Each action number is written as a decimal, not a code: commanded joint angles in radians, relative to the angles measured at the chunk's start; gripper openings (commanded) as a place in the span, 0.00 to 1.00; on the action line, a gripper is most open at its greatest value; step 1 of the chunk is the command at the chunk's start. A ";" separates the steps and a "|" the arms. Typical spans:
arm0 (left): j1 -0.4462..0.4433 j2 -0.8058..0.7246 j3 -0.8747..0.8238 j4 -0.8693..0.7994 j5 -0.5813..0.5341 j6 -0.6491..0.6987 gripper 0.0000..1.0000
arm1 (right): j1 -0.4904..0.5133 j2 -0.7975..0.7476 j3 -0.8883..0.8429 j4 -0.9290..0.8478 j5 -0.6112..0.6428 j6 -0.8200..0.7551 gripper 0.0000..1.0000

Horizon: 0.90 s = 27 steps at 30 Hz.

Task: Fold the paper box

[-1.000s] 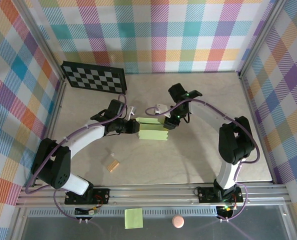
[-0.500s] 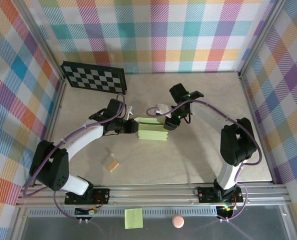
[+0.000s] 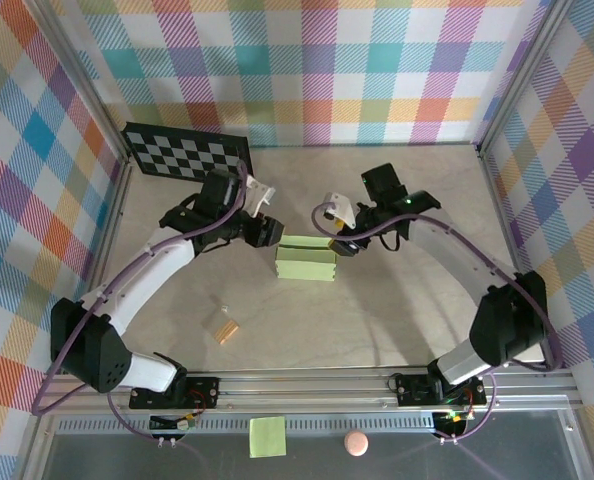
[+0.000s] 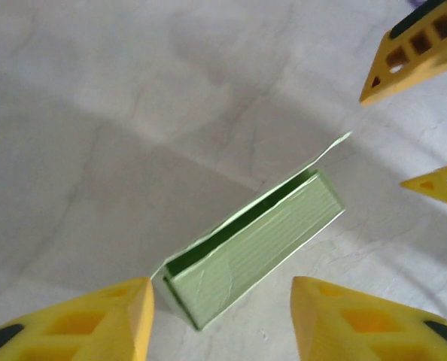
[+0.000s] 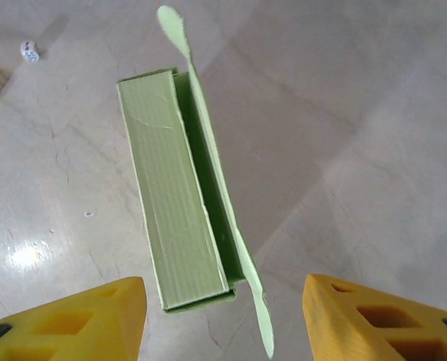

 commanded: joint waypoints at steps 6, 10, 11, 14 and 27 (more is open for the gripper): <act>-0.022 0.162 0.185 -0.197 0.255 0.584 0.69 | -0.007 -0.233 -0.200 0.199 -0.002 0.206 0.59; -0.038 0.247 0.250 -0.280 0.240 0.741 0.82 | -0.008 -0.331 -0.268 0.229 0.022 0.231 0.59; -0.041 0.275 0.271 -0.309 0.240 0.769 0.85 | -0.008 -0.350 -0.277 0.226 0.031 0.231 0.59; -0.052 0.331 0.302 -0.330 0.232 0.806 1.00 | -0.008 -0.388 -0.296 0.215 0.058 0.228 0.60; -0.094 0.494 0.332 -0.324 0.194 0.903 0.96 | -0.008 -0.463 -0.331 0.206 0.095 0.229 0.62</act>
